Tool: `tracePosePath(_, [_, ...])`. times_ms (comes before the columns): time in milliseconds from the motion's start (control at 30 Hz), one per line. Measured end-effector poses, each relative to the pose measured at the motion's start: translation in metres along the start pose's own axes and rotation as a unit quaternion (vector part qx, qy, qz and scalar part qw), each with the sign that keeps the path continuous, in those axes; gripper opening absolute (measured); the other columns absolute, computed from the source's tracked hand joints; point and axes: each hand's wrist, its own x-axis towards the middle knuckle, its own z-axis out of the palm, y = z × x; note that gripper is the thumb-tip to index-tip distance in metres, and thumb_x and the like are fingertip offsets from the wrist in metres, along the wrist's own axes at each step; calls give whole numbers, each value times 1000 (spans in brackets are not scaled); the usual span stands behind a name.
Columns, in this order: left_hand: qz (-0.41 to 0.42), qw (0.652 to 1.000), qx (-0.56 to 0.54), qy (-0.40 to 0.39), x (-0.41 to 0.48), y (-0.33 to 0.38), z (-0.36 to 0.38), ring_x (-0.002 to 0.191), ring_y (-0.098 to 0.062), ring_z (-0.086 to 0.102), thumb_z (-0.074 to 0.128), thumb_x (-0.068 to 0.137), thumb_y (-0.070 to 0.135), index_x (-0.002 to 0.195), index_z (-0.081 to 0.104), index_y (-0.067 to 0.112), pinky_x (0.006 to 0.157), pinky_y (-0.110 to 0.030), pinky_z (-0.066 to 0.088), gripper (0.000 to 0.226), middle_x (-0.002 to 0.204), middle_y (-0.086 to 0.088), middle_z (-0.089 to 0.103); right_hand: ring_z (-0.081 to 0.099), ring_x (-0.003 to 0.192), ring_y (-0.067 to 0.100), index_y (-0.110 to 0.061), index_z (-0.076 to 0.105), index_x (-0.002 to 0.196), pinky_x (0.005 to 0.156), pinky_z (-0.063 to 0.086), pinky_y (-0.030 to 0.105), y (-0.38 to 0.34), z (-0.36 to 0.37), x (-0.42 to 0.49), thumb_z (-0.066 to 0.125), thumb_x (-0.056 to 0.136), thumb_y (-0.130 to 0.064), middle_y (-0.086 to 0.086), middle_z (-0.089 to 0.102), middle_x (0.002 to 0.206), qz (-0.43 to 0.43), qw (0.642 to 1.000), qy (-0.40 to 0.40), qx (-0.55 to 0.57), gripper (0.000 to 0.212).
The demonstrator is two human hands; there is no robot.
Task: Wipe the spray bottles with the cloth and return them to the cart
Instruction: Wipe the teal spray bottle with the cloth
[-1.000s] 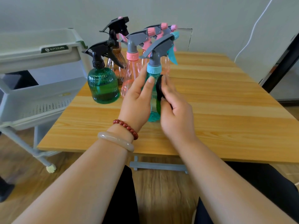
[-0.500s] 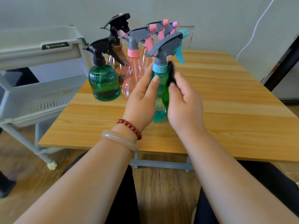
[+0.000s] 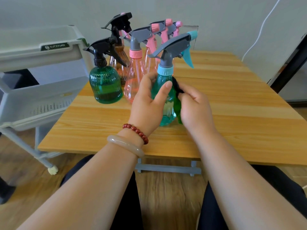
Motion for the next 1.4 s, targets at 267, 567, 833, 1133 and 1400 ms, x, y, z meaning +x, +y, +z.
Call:
tracePosePath(267, [12, 998, 28, 52, -3, -3, 0, 120, -11, 54, 54, 88, 52, 132, 52, 22, 104, -40, 46, 53, 126, 2, 57, 49, 132, 4, -17, 55, 138, 112, 39, 29, -1, 4, 0, 40, 98, 0, -8, 58, 138, -53, 997, -26, 58, 46])
tracePosePath(567, [25, 998, 56, 2, -4, -5, -3, 119, -9, 54, 44, 102, 35, 135, 51, 17, 101, -29, 46, 38, 127, 2, 59, 50, 131, 6, -30, 54, 130, 113, 38, 29, -4, 4, 4, 41, 95, -2, -13, 60, 130, -65, 993, -39, 95, 46])
tracePosePath(833, [49, 997, 59, 1, -8, -3, -3, 99, 8, 51, 36, 104, 34, 134, 48, 12, 86, -9, 41, 39, 112, 10, 56, 63, 107, 1, -31, 67, 109, 92, 49, 19, -1, 1, 7, 42, 98, 3, -19, 71, 101, -17, 990, -46, 133, 44])
tracePosePath(1133, [52, 986, 158, 27, -3, -6, -3, 89, 5, 38, 53, 98, 40, 138, 51, 13, 85, -3, 32, 48, 102, 12, 41, 64, 86, -3, -34, 72, 93, 79, 49, 13, 1, -5, 10, 46, 96, 1, -13, 75, 92, 20, 995, -34, 86, 44])
tracePosePath(1400, [51, 995, 82, 10, -6, -3, -4, 115, -9, 54, 51, 100, 28, 133, 45, 18, 98, -28, 48, 35, 123, 5, 56, 66, 83, -4, -29, 73, 98, 73, 49, 13, 0, -6, 12, 42, 92, 7, -20, 73, 82, 21, 999, -16, 45, 48])
